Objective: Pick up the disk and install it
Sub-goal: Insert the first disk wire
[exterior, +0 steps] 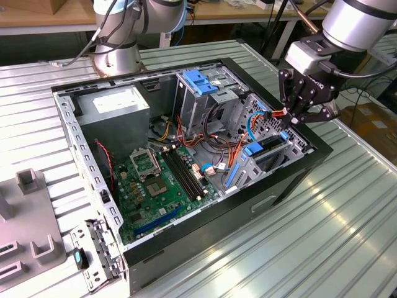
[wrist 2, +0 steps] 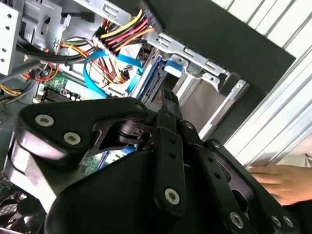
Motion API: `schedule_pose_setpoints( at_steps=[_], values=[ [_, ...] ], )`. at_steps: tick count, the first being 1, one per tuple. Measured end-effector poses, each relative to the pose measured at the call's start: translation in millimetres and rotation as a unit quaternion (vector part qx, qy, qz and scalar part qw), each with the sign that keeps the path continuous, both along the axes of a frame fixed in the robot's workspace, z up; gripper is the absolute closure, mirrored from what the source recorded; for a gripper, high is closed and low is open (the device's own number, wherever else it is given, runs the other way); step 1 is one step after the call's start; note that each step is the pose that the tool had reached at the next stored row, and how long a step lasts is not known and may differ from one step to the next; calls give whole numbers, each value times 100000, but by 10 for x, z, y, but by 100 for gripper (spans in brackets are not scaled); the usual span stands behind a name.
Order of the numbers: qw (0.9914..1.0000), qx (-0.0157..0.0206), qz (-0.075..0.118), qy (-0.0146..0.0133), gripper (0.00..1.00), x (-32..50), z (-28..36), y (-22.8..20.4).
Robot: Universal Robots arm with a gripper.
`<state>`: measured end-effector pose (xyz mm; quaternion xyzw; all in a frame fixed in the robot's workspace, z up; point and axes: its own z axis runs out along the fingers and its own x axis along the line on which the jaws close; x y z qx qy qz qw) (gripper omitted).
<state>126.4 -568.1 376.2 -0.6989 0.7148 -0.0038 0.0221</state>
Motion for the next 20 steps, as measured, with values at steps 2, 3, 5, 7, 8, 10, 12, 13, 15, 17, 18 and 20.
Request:
schedule_pose_setpoints(
  at_steps=[2,3,5,7,8,10,12,13,15,17,18,20],
  values=[
    [100000,4,66,44,89,61,0,0],
    [100000,2,97,67,89,86,0,0],
    [100000,-1,257,84,89,123,0,0],
    [99996,-6,937,83,89,138,1,2],
    [99989,-3,1507,88,89,147,0,2],
    [99961,-6,2799,88,89,163,0,2],
    [99928,5,3781,88,89,184,-1,9],
    [99924,2,3909,90,89,196,0,34],
    [99920,1,3993,90,89,217,0,116],
    [99918,-187,4054,95,89,229,1,187],
    [99915,-303,4106,99,89,234,0,209],
    [99905,-335,4342,103,89,246,1,236]
  ],
)
